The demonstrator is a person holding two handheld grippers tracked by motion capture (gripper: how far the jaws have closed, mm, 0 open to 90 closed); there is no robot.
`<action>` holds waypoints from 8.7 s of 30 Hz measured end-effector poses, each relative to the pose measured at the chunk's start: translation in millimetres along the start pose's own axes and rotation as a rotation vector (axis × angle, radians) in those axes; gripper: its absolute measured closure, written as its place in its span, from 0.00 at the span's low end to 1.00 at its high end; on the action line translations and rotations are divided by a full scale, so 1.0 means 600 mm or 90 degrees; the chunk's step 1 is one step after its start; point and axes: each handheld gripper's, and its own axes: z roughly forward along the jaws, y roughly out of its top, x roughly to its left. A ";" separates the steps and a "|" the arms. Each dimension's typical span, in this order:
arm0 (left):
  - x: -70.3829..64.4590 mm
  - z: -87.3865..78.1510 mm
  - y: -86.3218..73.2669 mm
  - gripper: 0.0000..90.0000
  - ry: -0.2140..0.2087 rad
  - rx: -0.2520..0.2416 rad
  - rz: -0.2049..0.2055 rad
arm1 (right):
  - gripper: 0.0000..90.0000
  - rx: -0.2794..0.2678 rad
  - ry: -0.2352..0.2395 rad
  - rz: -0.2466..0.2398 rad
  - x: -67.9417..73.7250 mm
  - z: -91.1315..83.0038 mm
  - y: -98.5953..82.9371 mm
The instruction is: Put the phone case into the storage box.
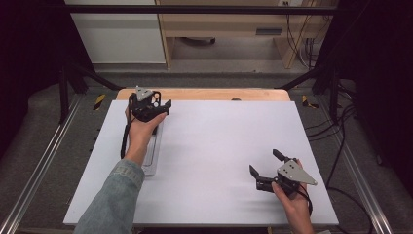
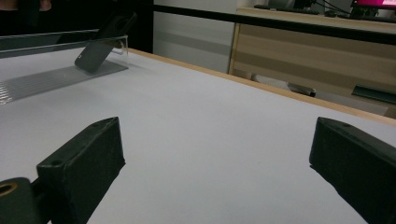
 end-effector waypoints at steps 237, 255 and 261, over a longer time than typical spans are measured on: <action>0.042 -0.332 -0.234 0.01 -0.084 -0.222 0.048 | 0.03 -0.007 -0.043 -0.003 -0.014 -0.032 -0.004; 0.045 -0.328 -0.253 0.01 -0.089 -0.205 0.045 | 0.03 -0.007 -0.056 -0.007 -0.027 -0.053 -0.015; 0.044 -0.324 -0.259 0.01 -0.089 -0.208 0.050 | 0.03 -0.004 -0.056 -0.001 -0.030 -0.060 -0.019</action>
